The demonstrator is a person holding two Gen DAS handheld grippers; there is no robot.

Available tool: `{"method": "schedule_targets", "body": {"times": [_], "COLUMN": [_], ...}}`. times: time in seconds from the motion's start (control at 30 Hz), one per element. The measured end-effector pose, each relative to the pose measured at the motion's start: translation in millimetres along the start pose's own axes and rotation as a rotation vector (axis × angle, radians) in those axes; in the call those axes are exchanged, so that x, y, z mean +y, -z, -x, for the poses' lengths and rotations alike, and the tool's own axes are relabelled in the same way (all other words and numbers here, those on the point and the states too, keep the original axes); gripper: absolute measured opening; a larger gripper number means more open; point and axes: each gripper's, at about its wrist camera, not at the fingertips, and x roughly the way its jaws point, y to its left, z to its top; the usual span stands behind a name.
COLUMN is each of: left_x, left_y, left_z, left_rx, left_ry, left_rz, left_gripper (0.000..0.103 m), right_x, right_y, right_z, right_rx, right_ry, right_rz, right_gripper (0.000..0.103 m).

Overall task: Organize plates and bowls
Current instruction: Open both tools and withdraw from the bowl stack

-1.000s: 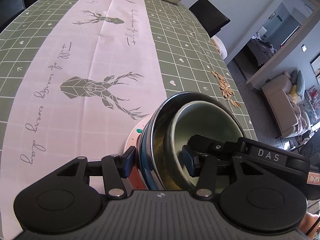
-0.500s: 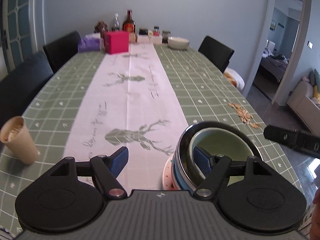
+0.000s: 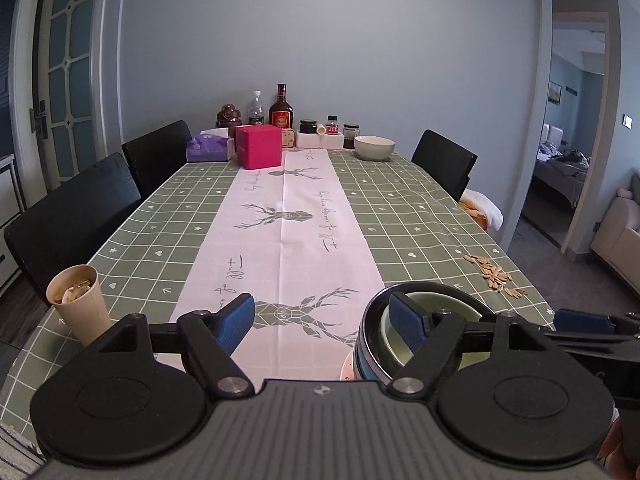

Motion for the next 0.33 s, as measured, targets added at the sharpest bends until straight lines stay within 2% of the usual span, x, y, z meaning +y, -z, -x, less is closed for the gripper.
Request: {"method": "schedule_targets", "body": {"times": [0.33], "left_x": [-3.0], "left_y": [0.6], "left_z": [3.2], "left_rx": [-0.015], "left_ry": [-0.021], "left_rz": [-0.017], "left_gripper": [0.090], "right_x": [0.6], "right_y": [0.8], "right_z": [-1.9], "right_rx": [-0.001], "right_ry": [0.014], "right_rz": [0.000], "right_gripper": [0.086]}}
